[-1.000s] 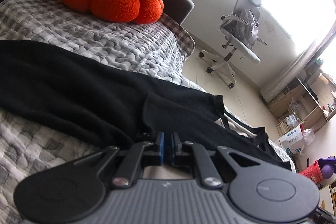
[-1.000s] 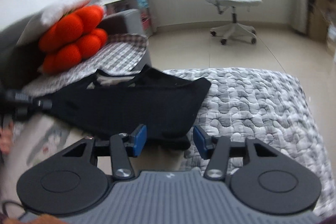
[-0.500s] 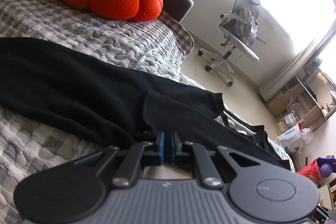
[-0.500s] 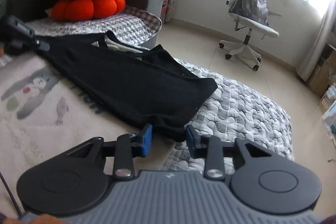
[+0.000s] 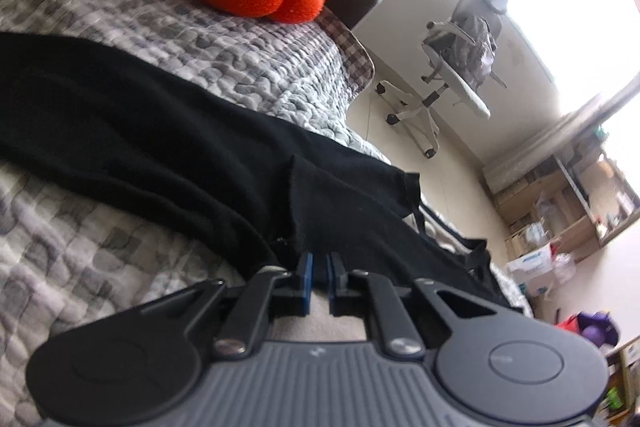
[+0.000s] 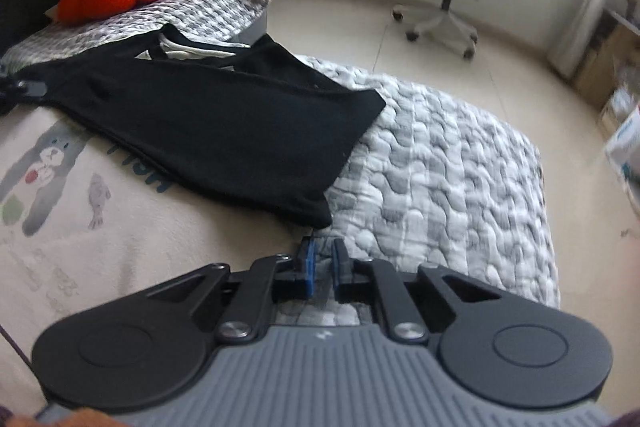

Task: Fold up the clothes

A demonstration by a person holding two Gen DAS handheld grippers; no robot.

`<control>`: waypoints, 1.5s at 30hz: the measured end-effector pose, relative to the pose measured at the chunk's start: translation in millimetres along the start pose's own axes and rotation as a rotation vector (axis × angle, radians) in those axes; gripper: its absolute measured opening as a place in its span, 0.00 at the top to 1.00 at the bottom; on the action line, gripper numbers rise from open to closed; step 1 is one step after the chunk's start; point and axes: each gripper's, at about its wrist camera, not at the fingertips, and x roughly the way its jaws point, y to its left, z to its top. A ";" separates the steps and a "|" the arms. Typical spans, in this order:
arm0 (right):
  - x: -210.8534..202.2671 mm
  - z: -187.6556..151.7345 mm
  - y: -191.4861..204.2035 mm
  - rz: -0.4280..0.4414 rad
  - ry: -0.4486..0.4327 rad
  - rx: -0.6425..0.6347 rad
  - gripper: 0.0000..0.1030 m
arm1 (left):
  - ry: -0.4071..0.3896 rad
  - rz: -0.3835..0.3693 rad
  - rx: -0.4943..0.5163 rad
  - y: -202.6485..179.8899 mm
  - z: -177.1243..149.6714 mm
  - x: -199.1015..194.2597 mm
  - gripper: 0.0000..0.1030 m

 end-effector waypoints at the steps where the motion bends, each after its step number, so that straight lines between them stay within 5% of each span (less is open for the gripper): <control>1: -3.1 1.3 -1.1 0.005 -0.011 0.014 0.81 | -0.009 0.012 -0.015 1.8 2.2 -3.7 0.83; 4: -13.4 6.7 -4.3 0.017 -0.060 0.054 0.51 | -0.043 0.040 -0.060 8.1 8.7 -14.7 0.72; 5: -16.7 8.9 -5.1 0.022 -0.078 0.065 0.46 | -0.057 0.071 -0.072 10.2 11.0 -18.4 0.57; 12: -26.2 23.4 -11.1 0.098 -0.191 0.203 0.42 | -0.169 0.297 -0.150 37.8 23.5 -39.7 0.46; 19: -15.0 32.1 1.0 0.138 -0.199 0.247 0.41 | -0.297 0.562 -0.214 72.0 27.4 -49.6 0.46; 31: -10.9 36.1 12.5 0.134 -0.211 0.279 0.41 | -0.442 0.635 -0.229 109.1 42.5 -47.8 0.51; 35: -10.3 36.9 12.9 0.133 -0.218 0.278 0.41 | -0.507 0.625 -0.281 125.8 46.6 -51.8 0.68; 45: -9.7 39.3 11.4 0.136 -0.236 0.297 0.41 | -0.668 0.599 -0.409 167.5 56.8 -61.6 0.87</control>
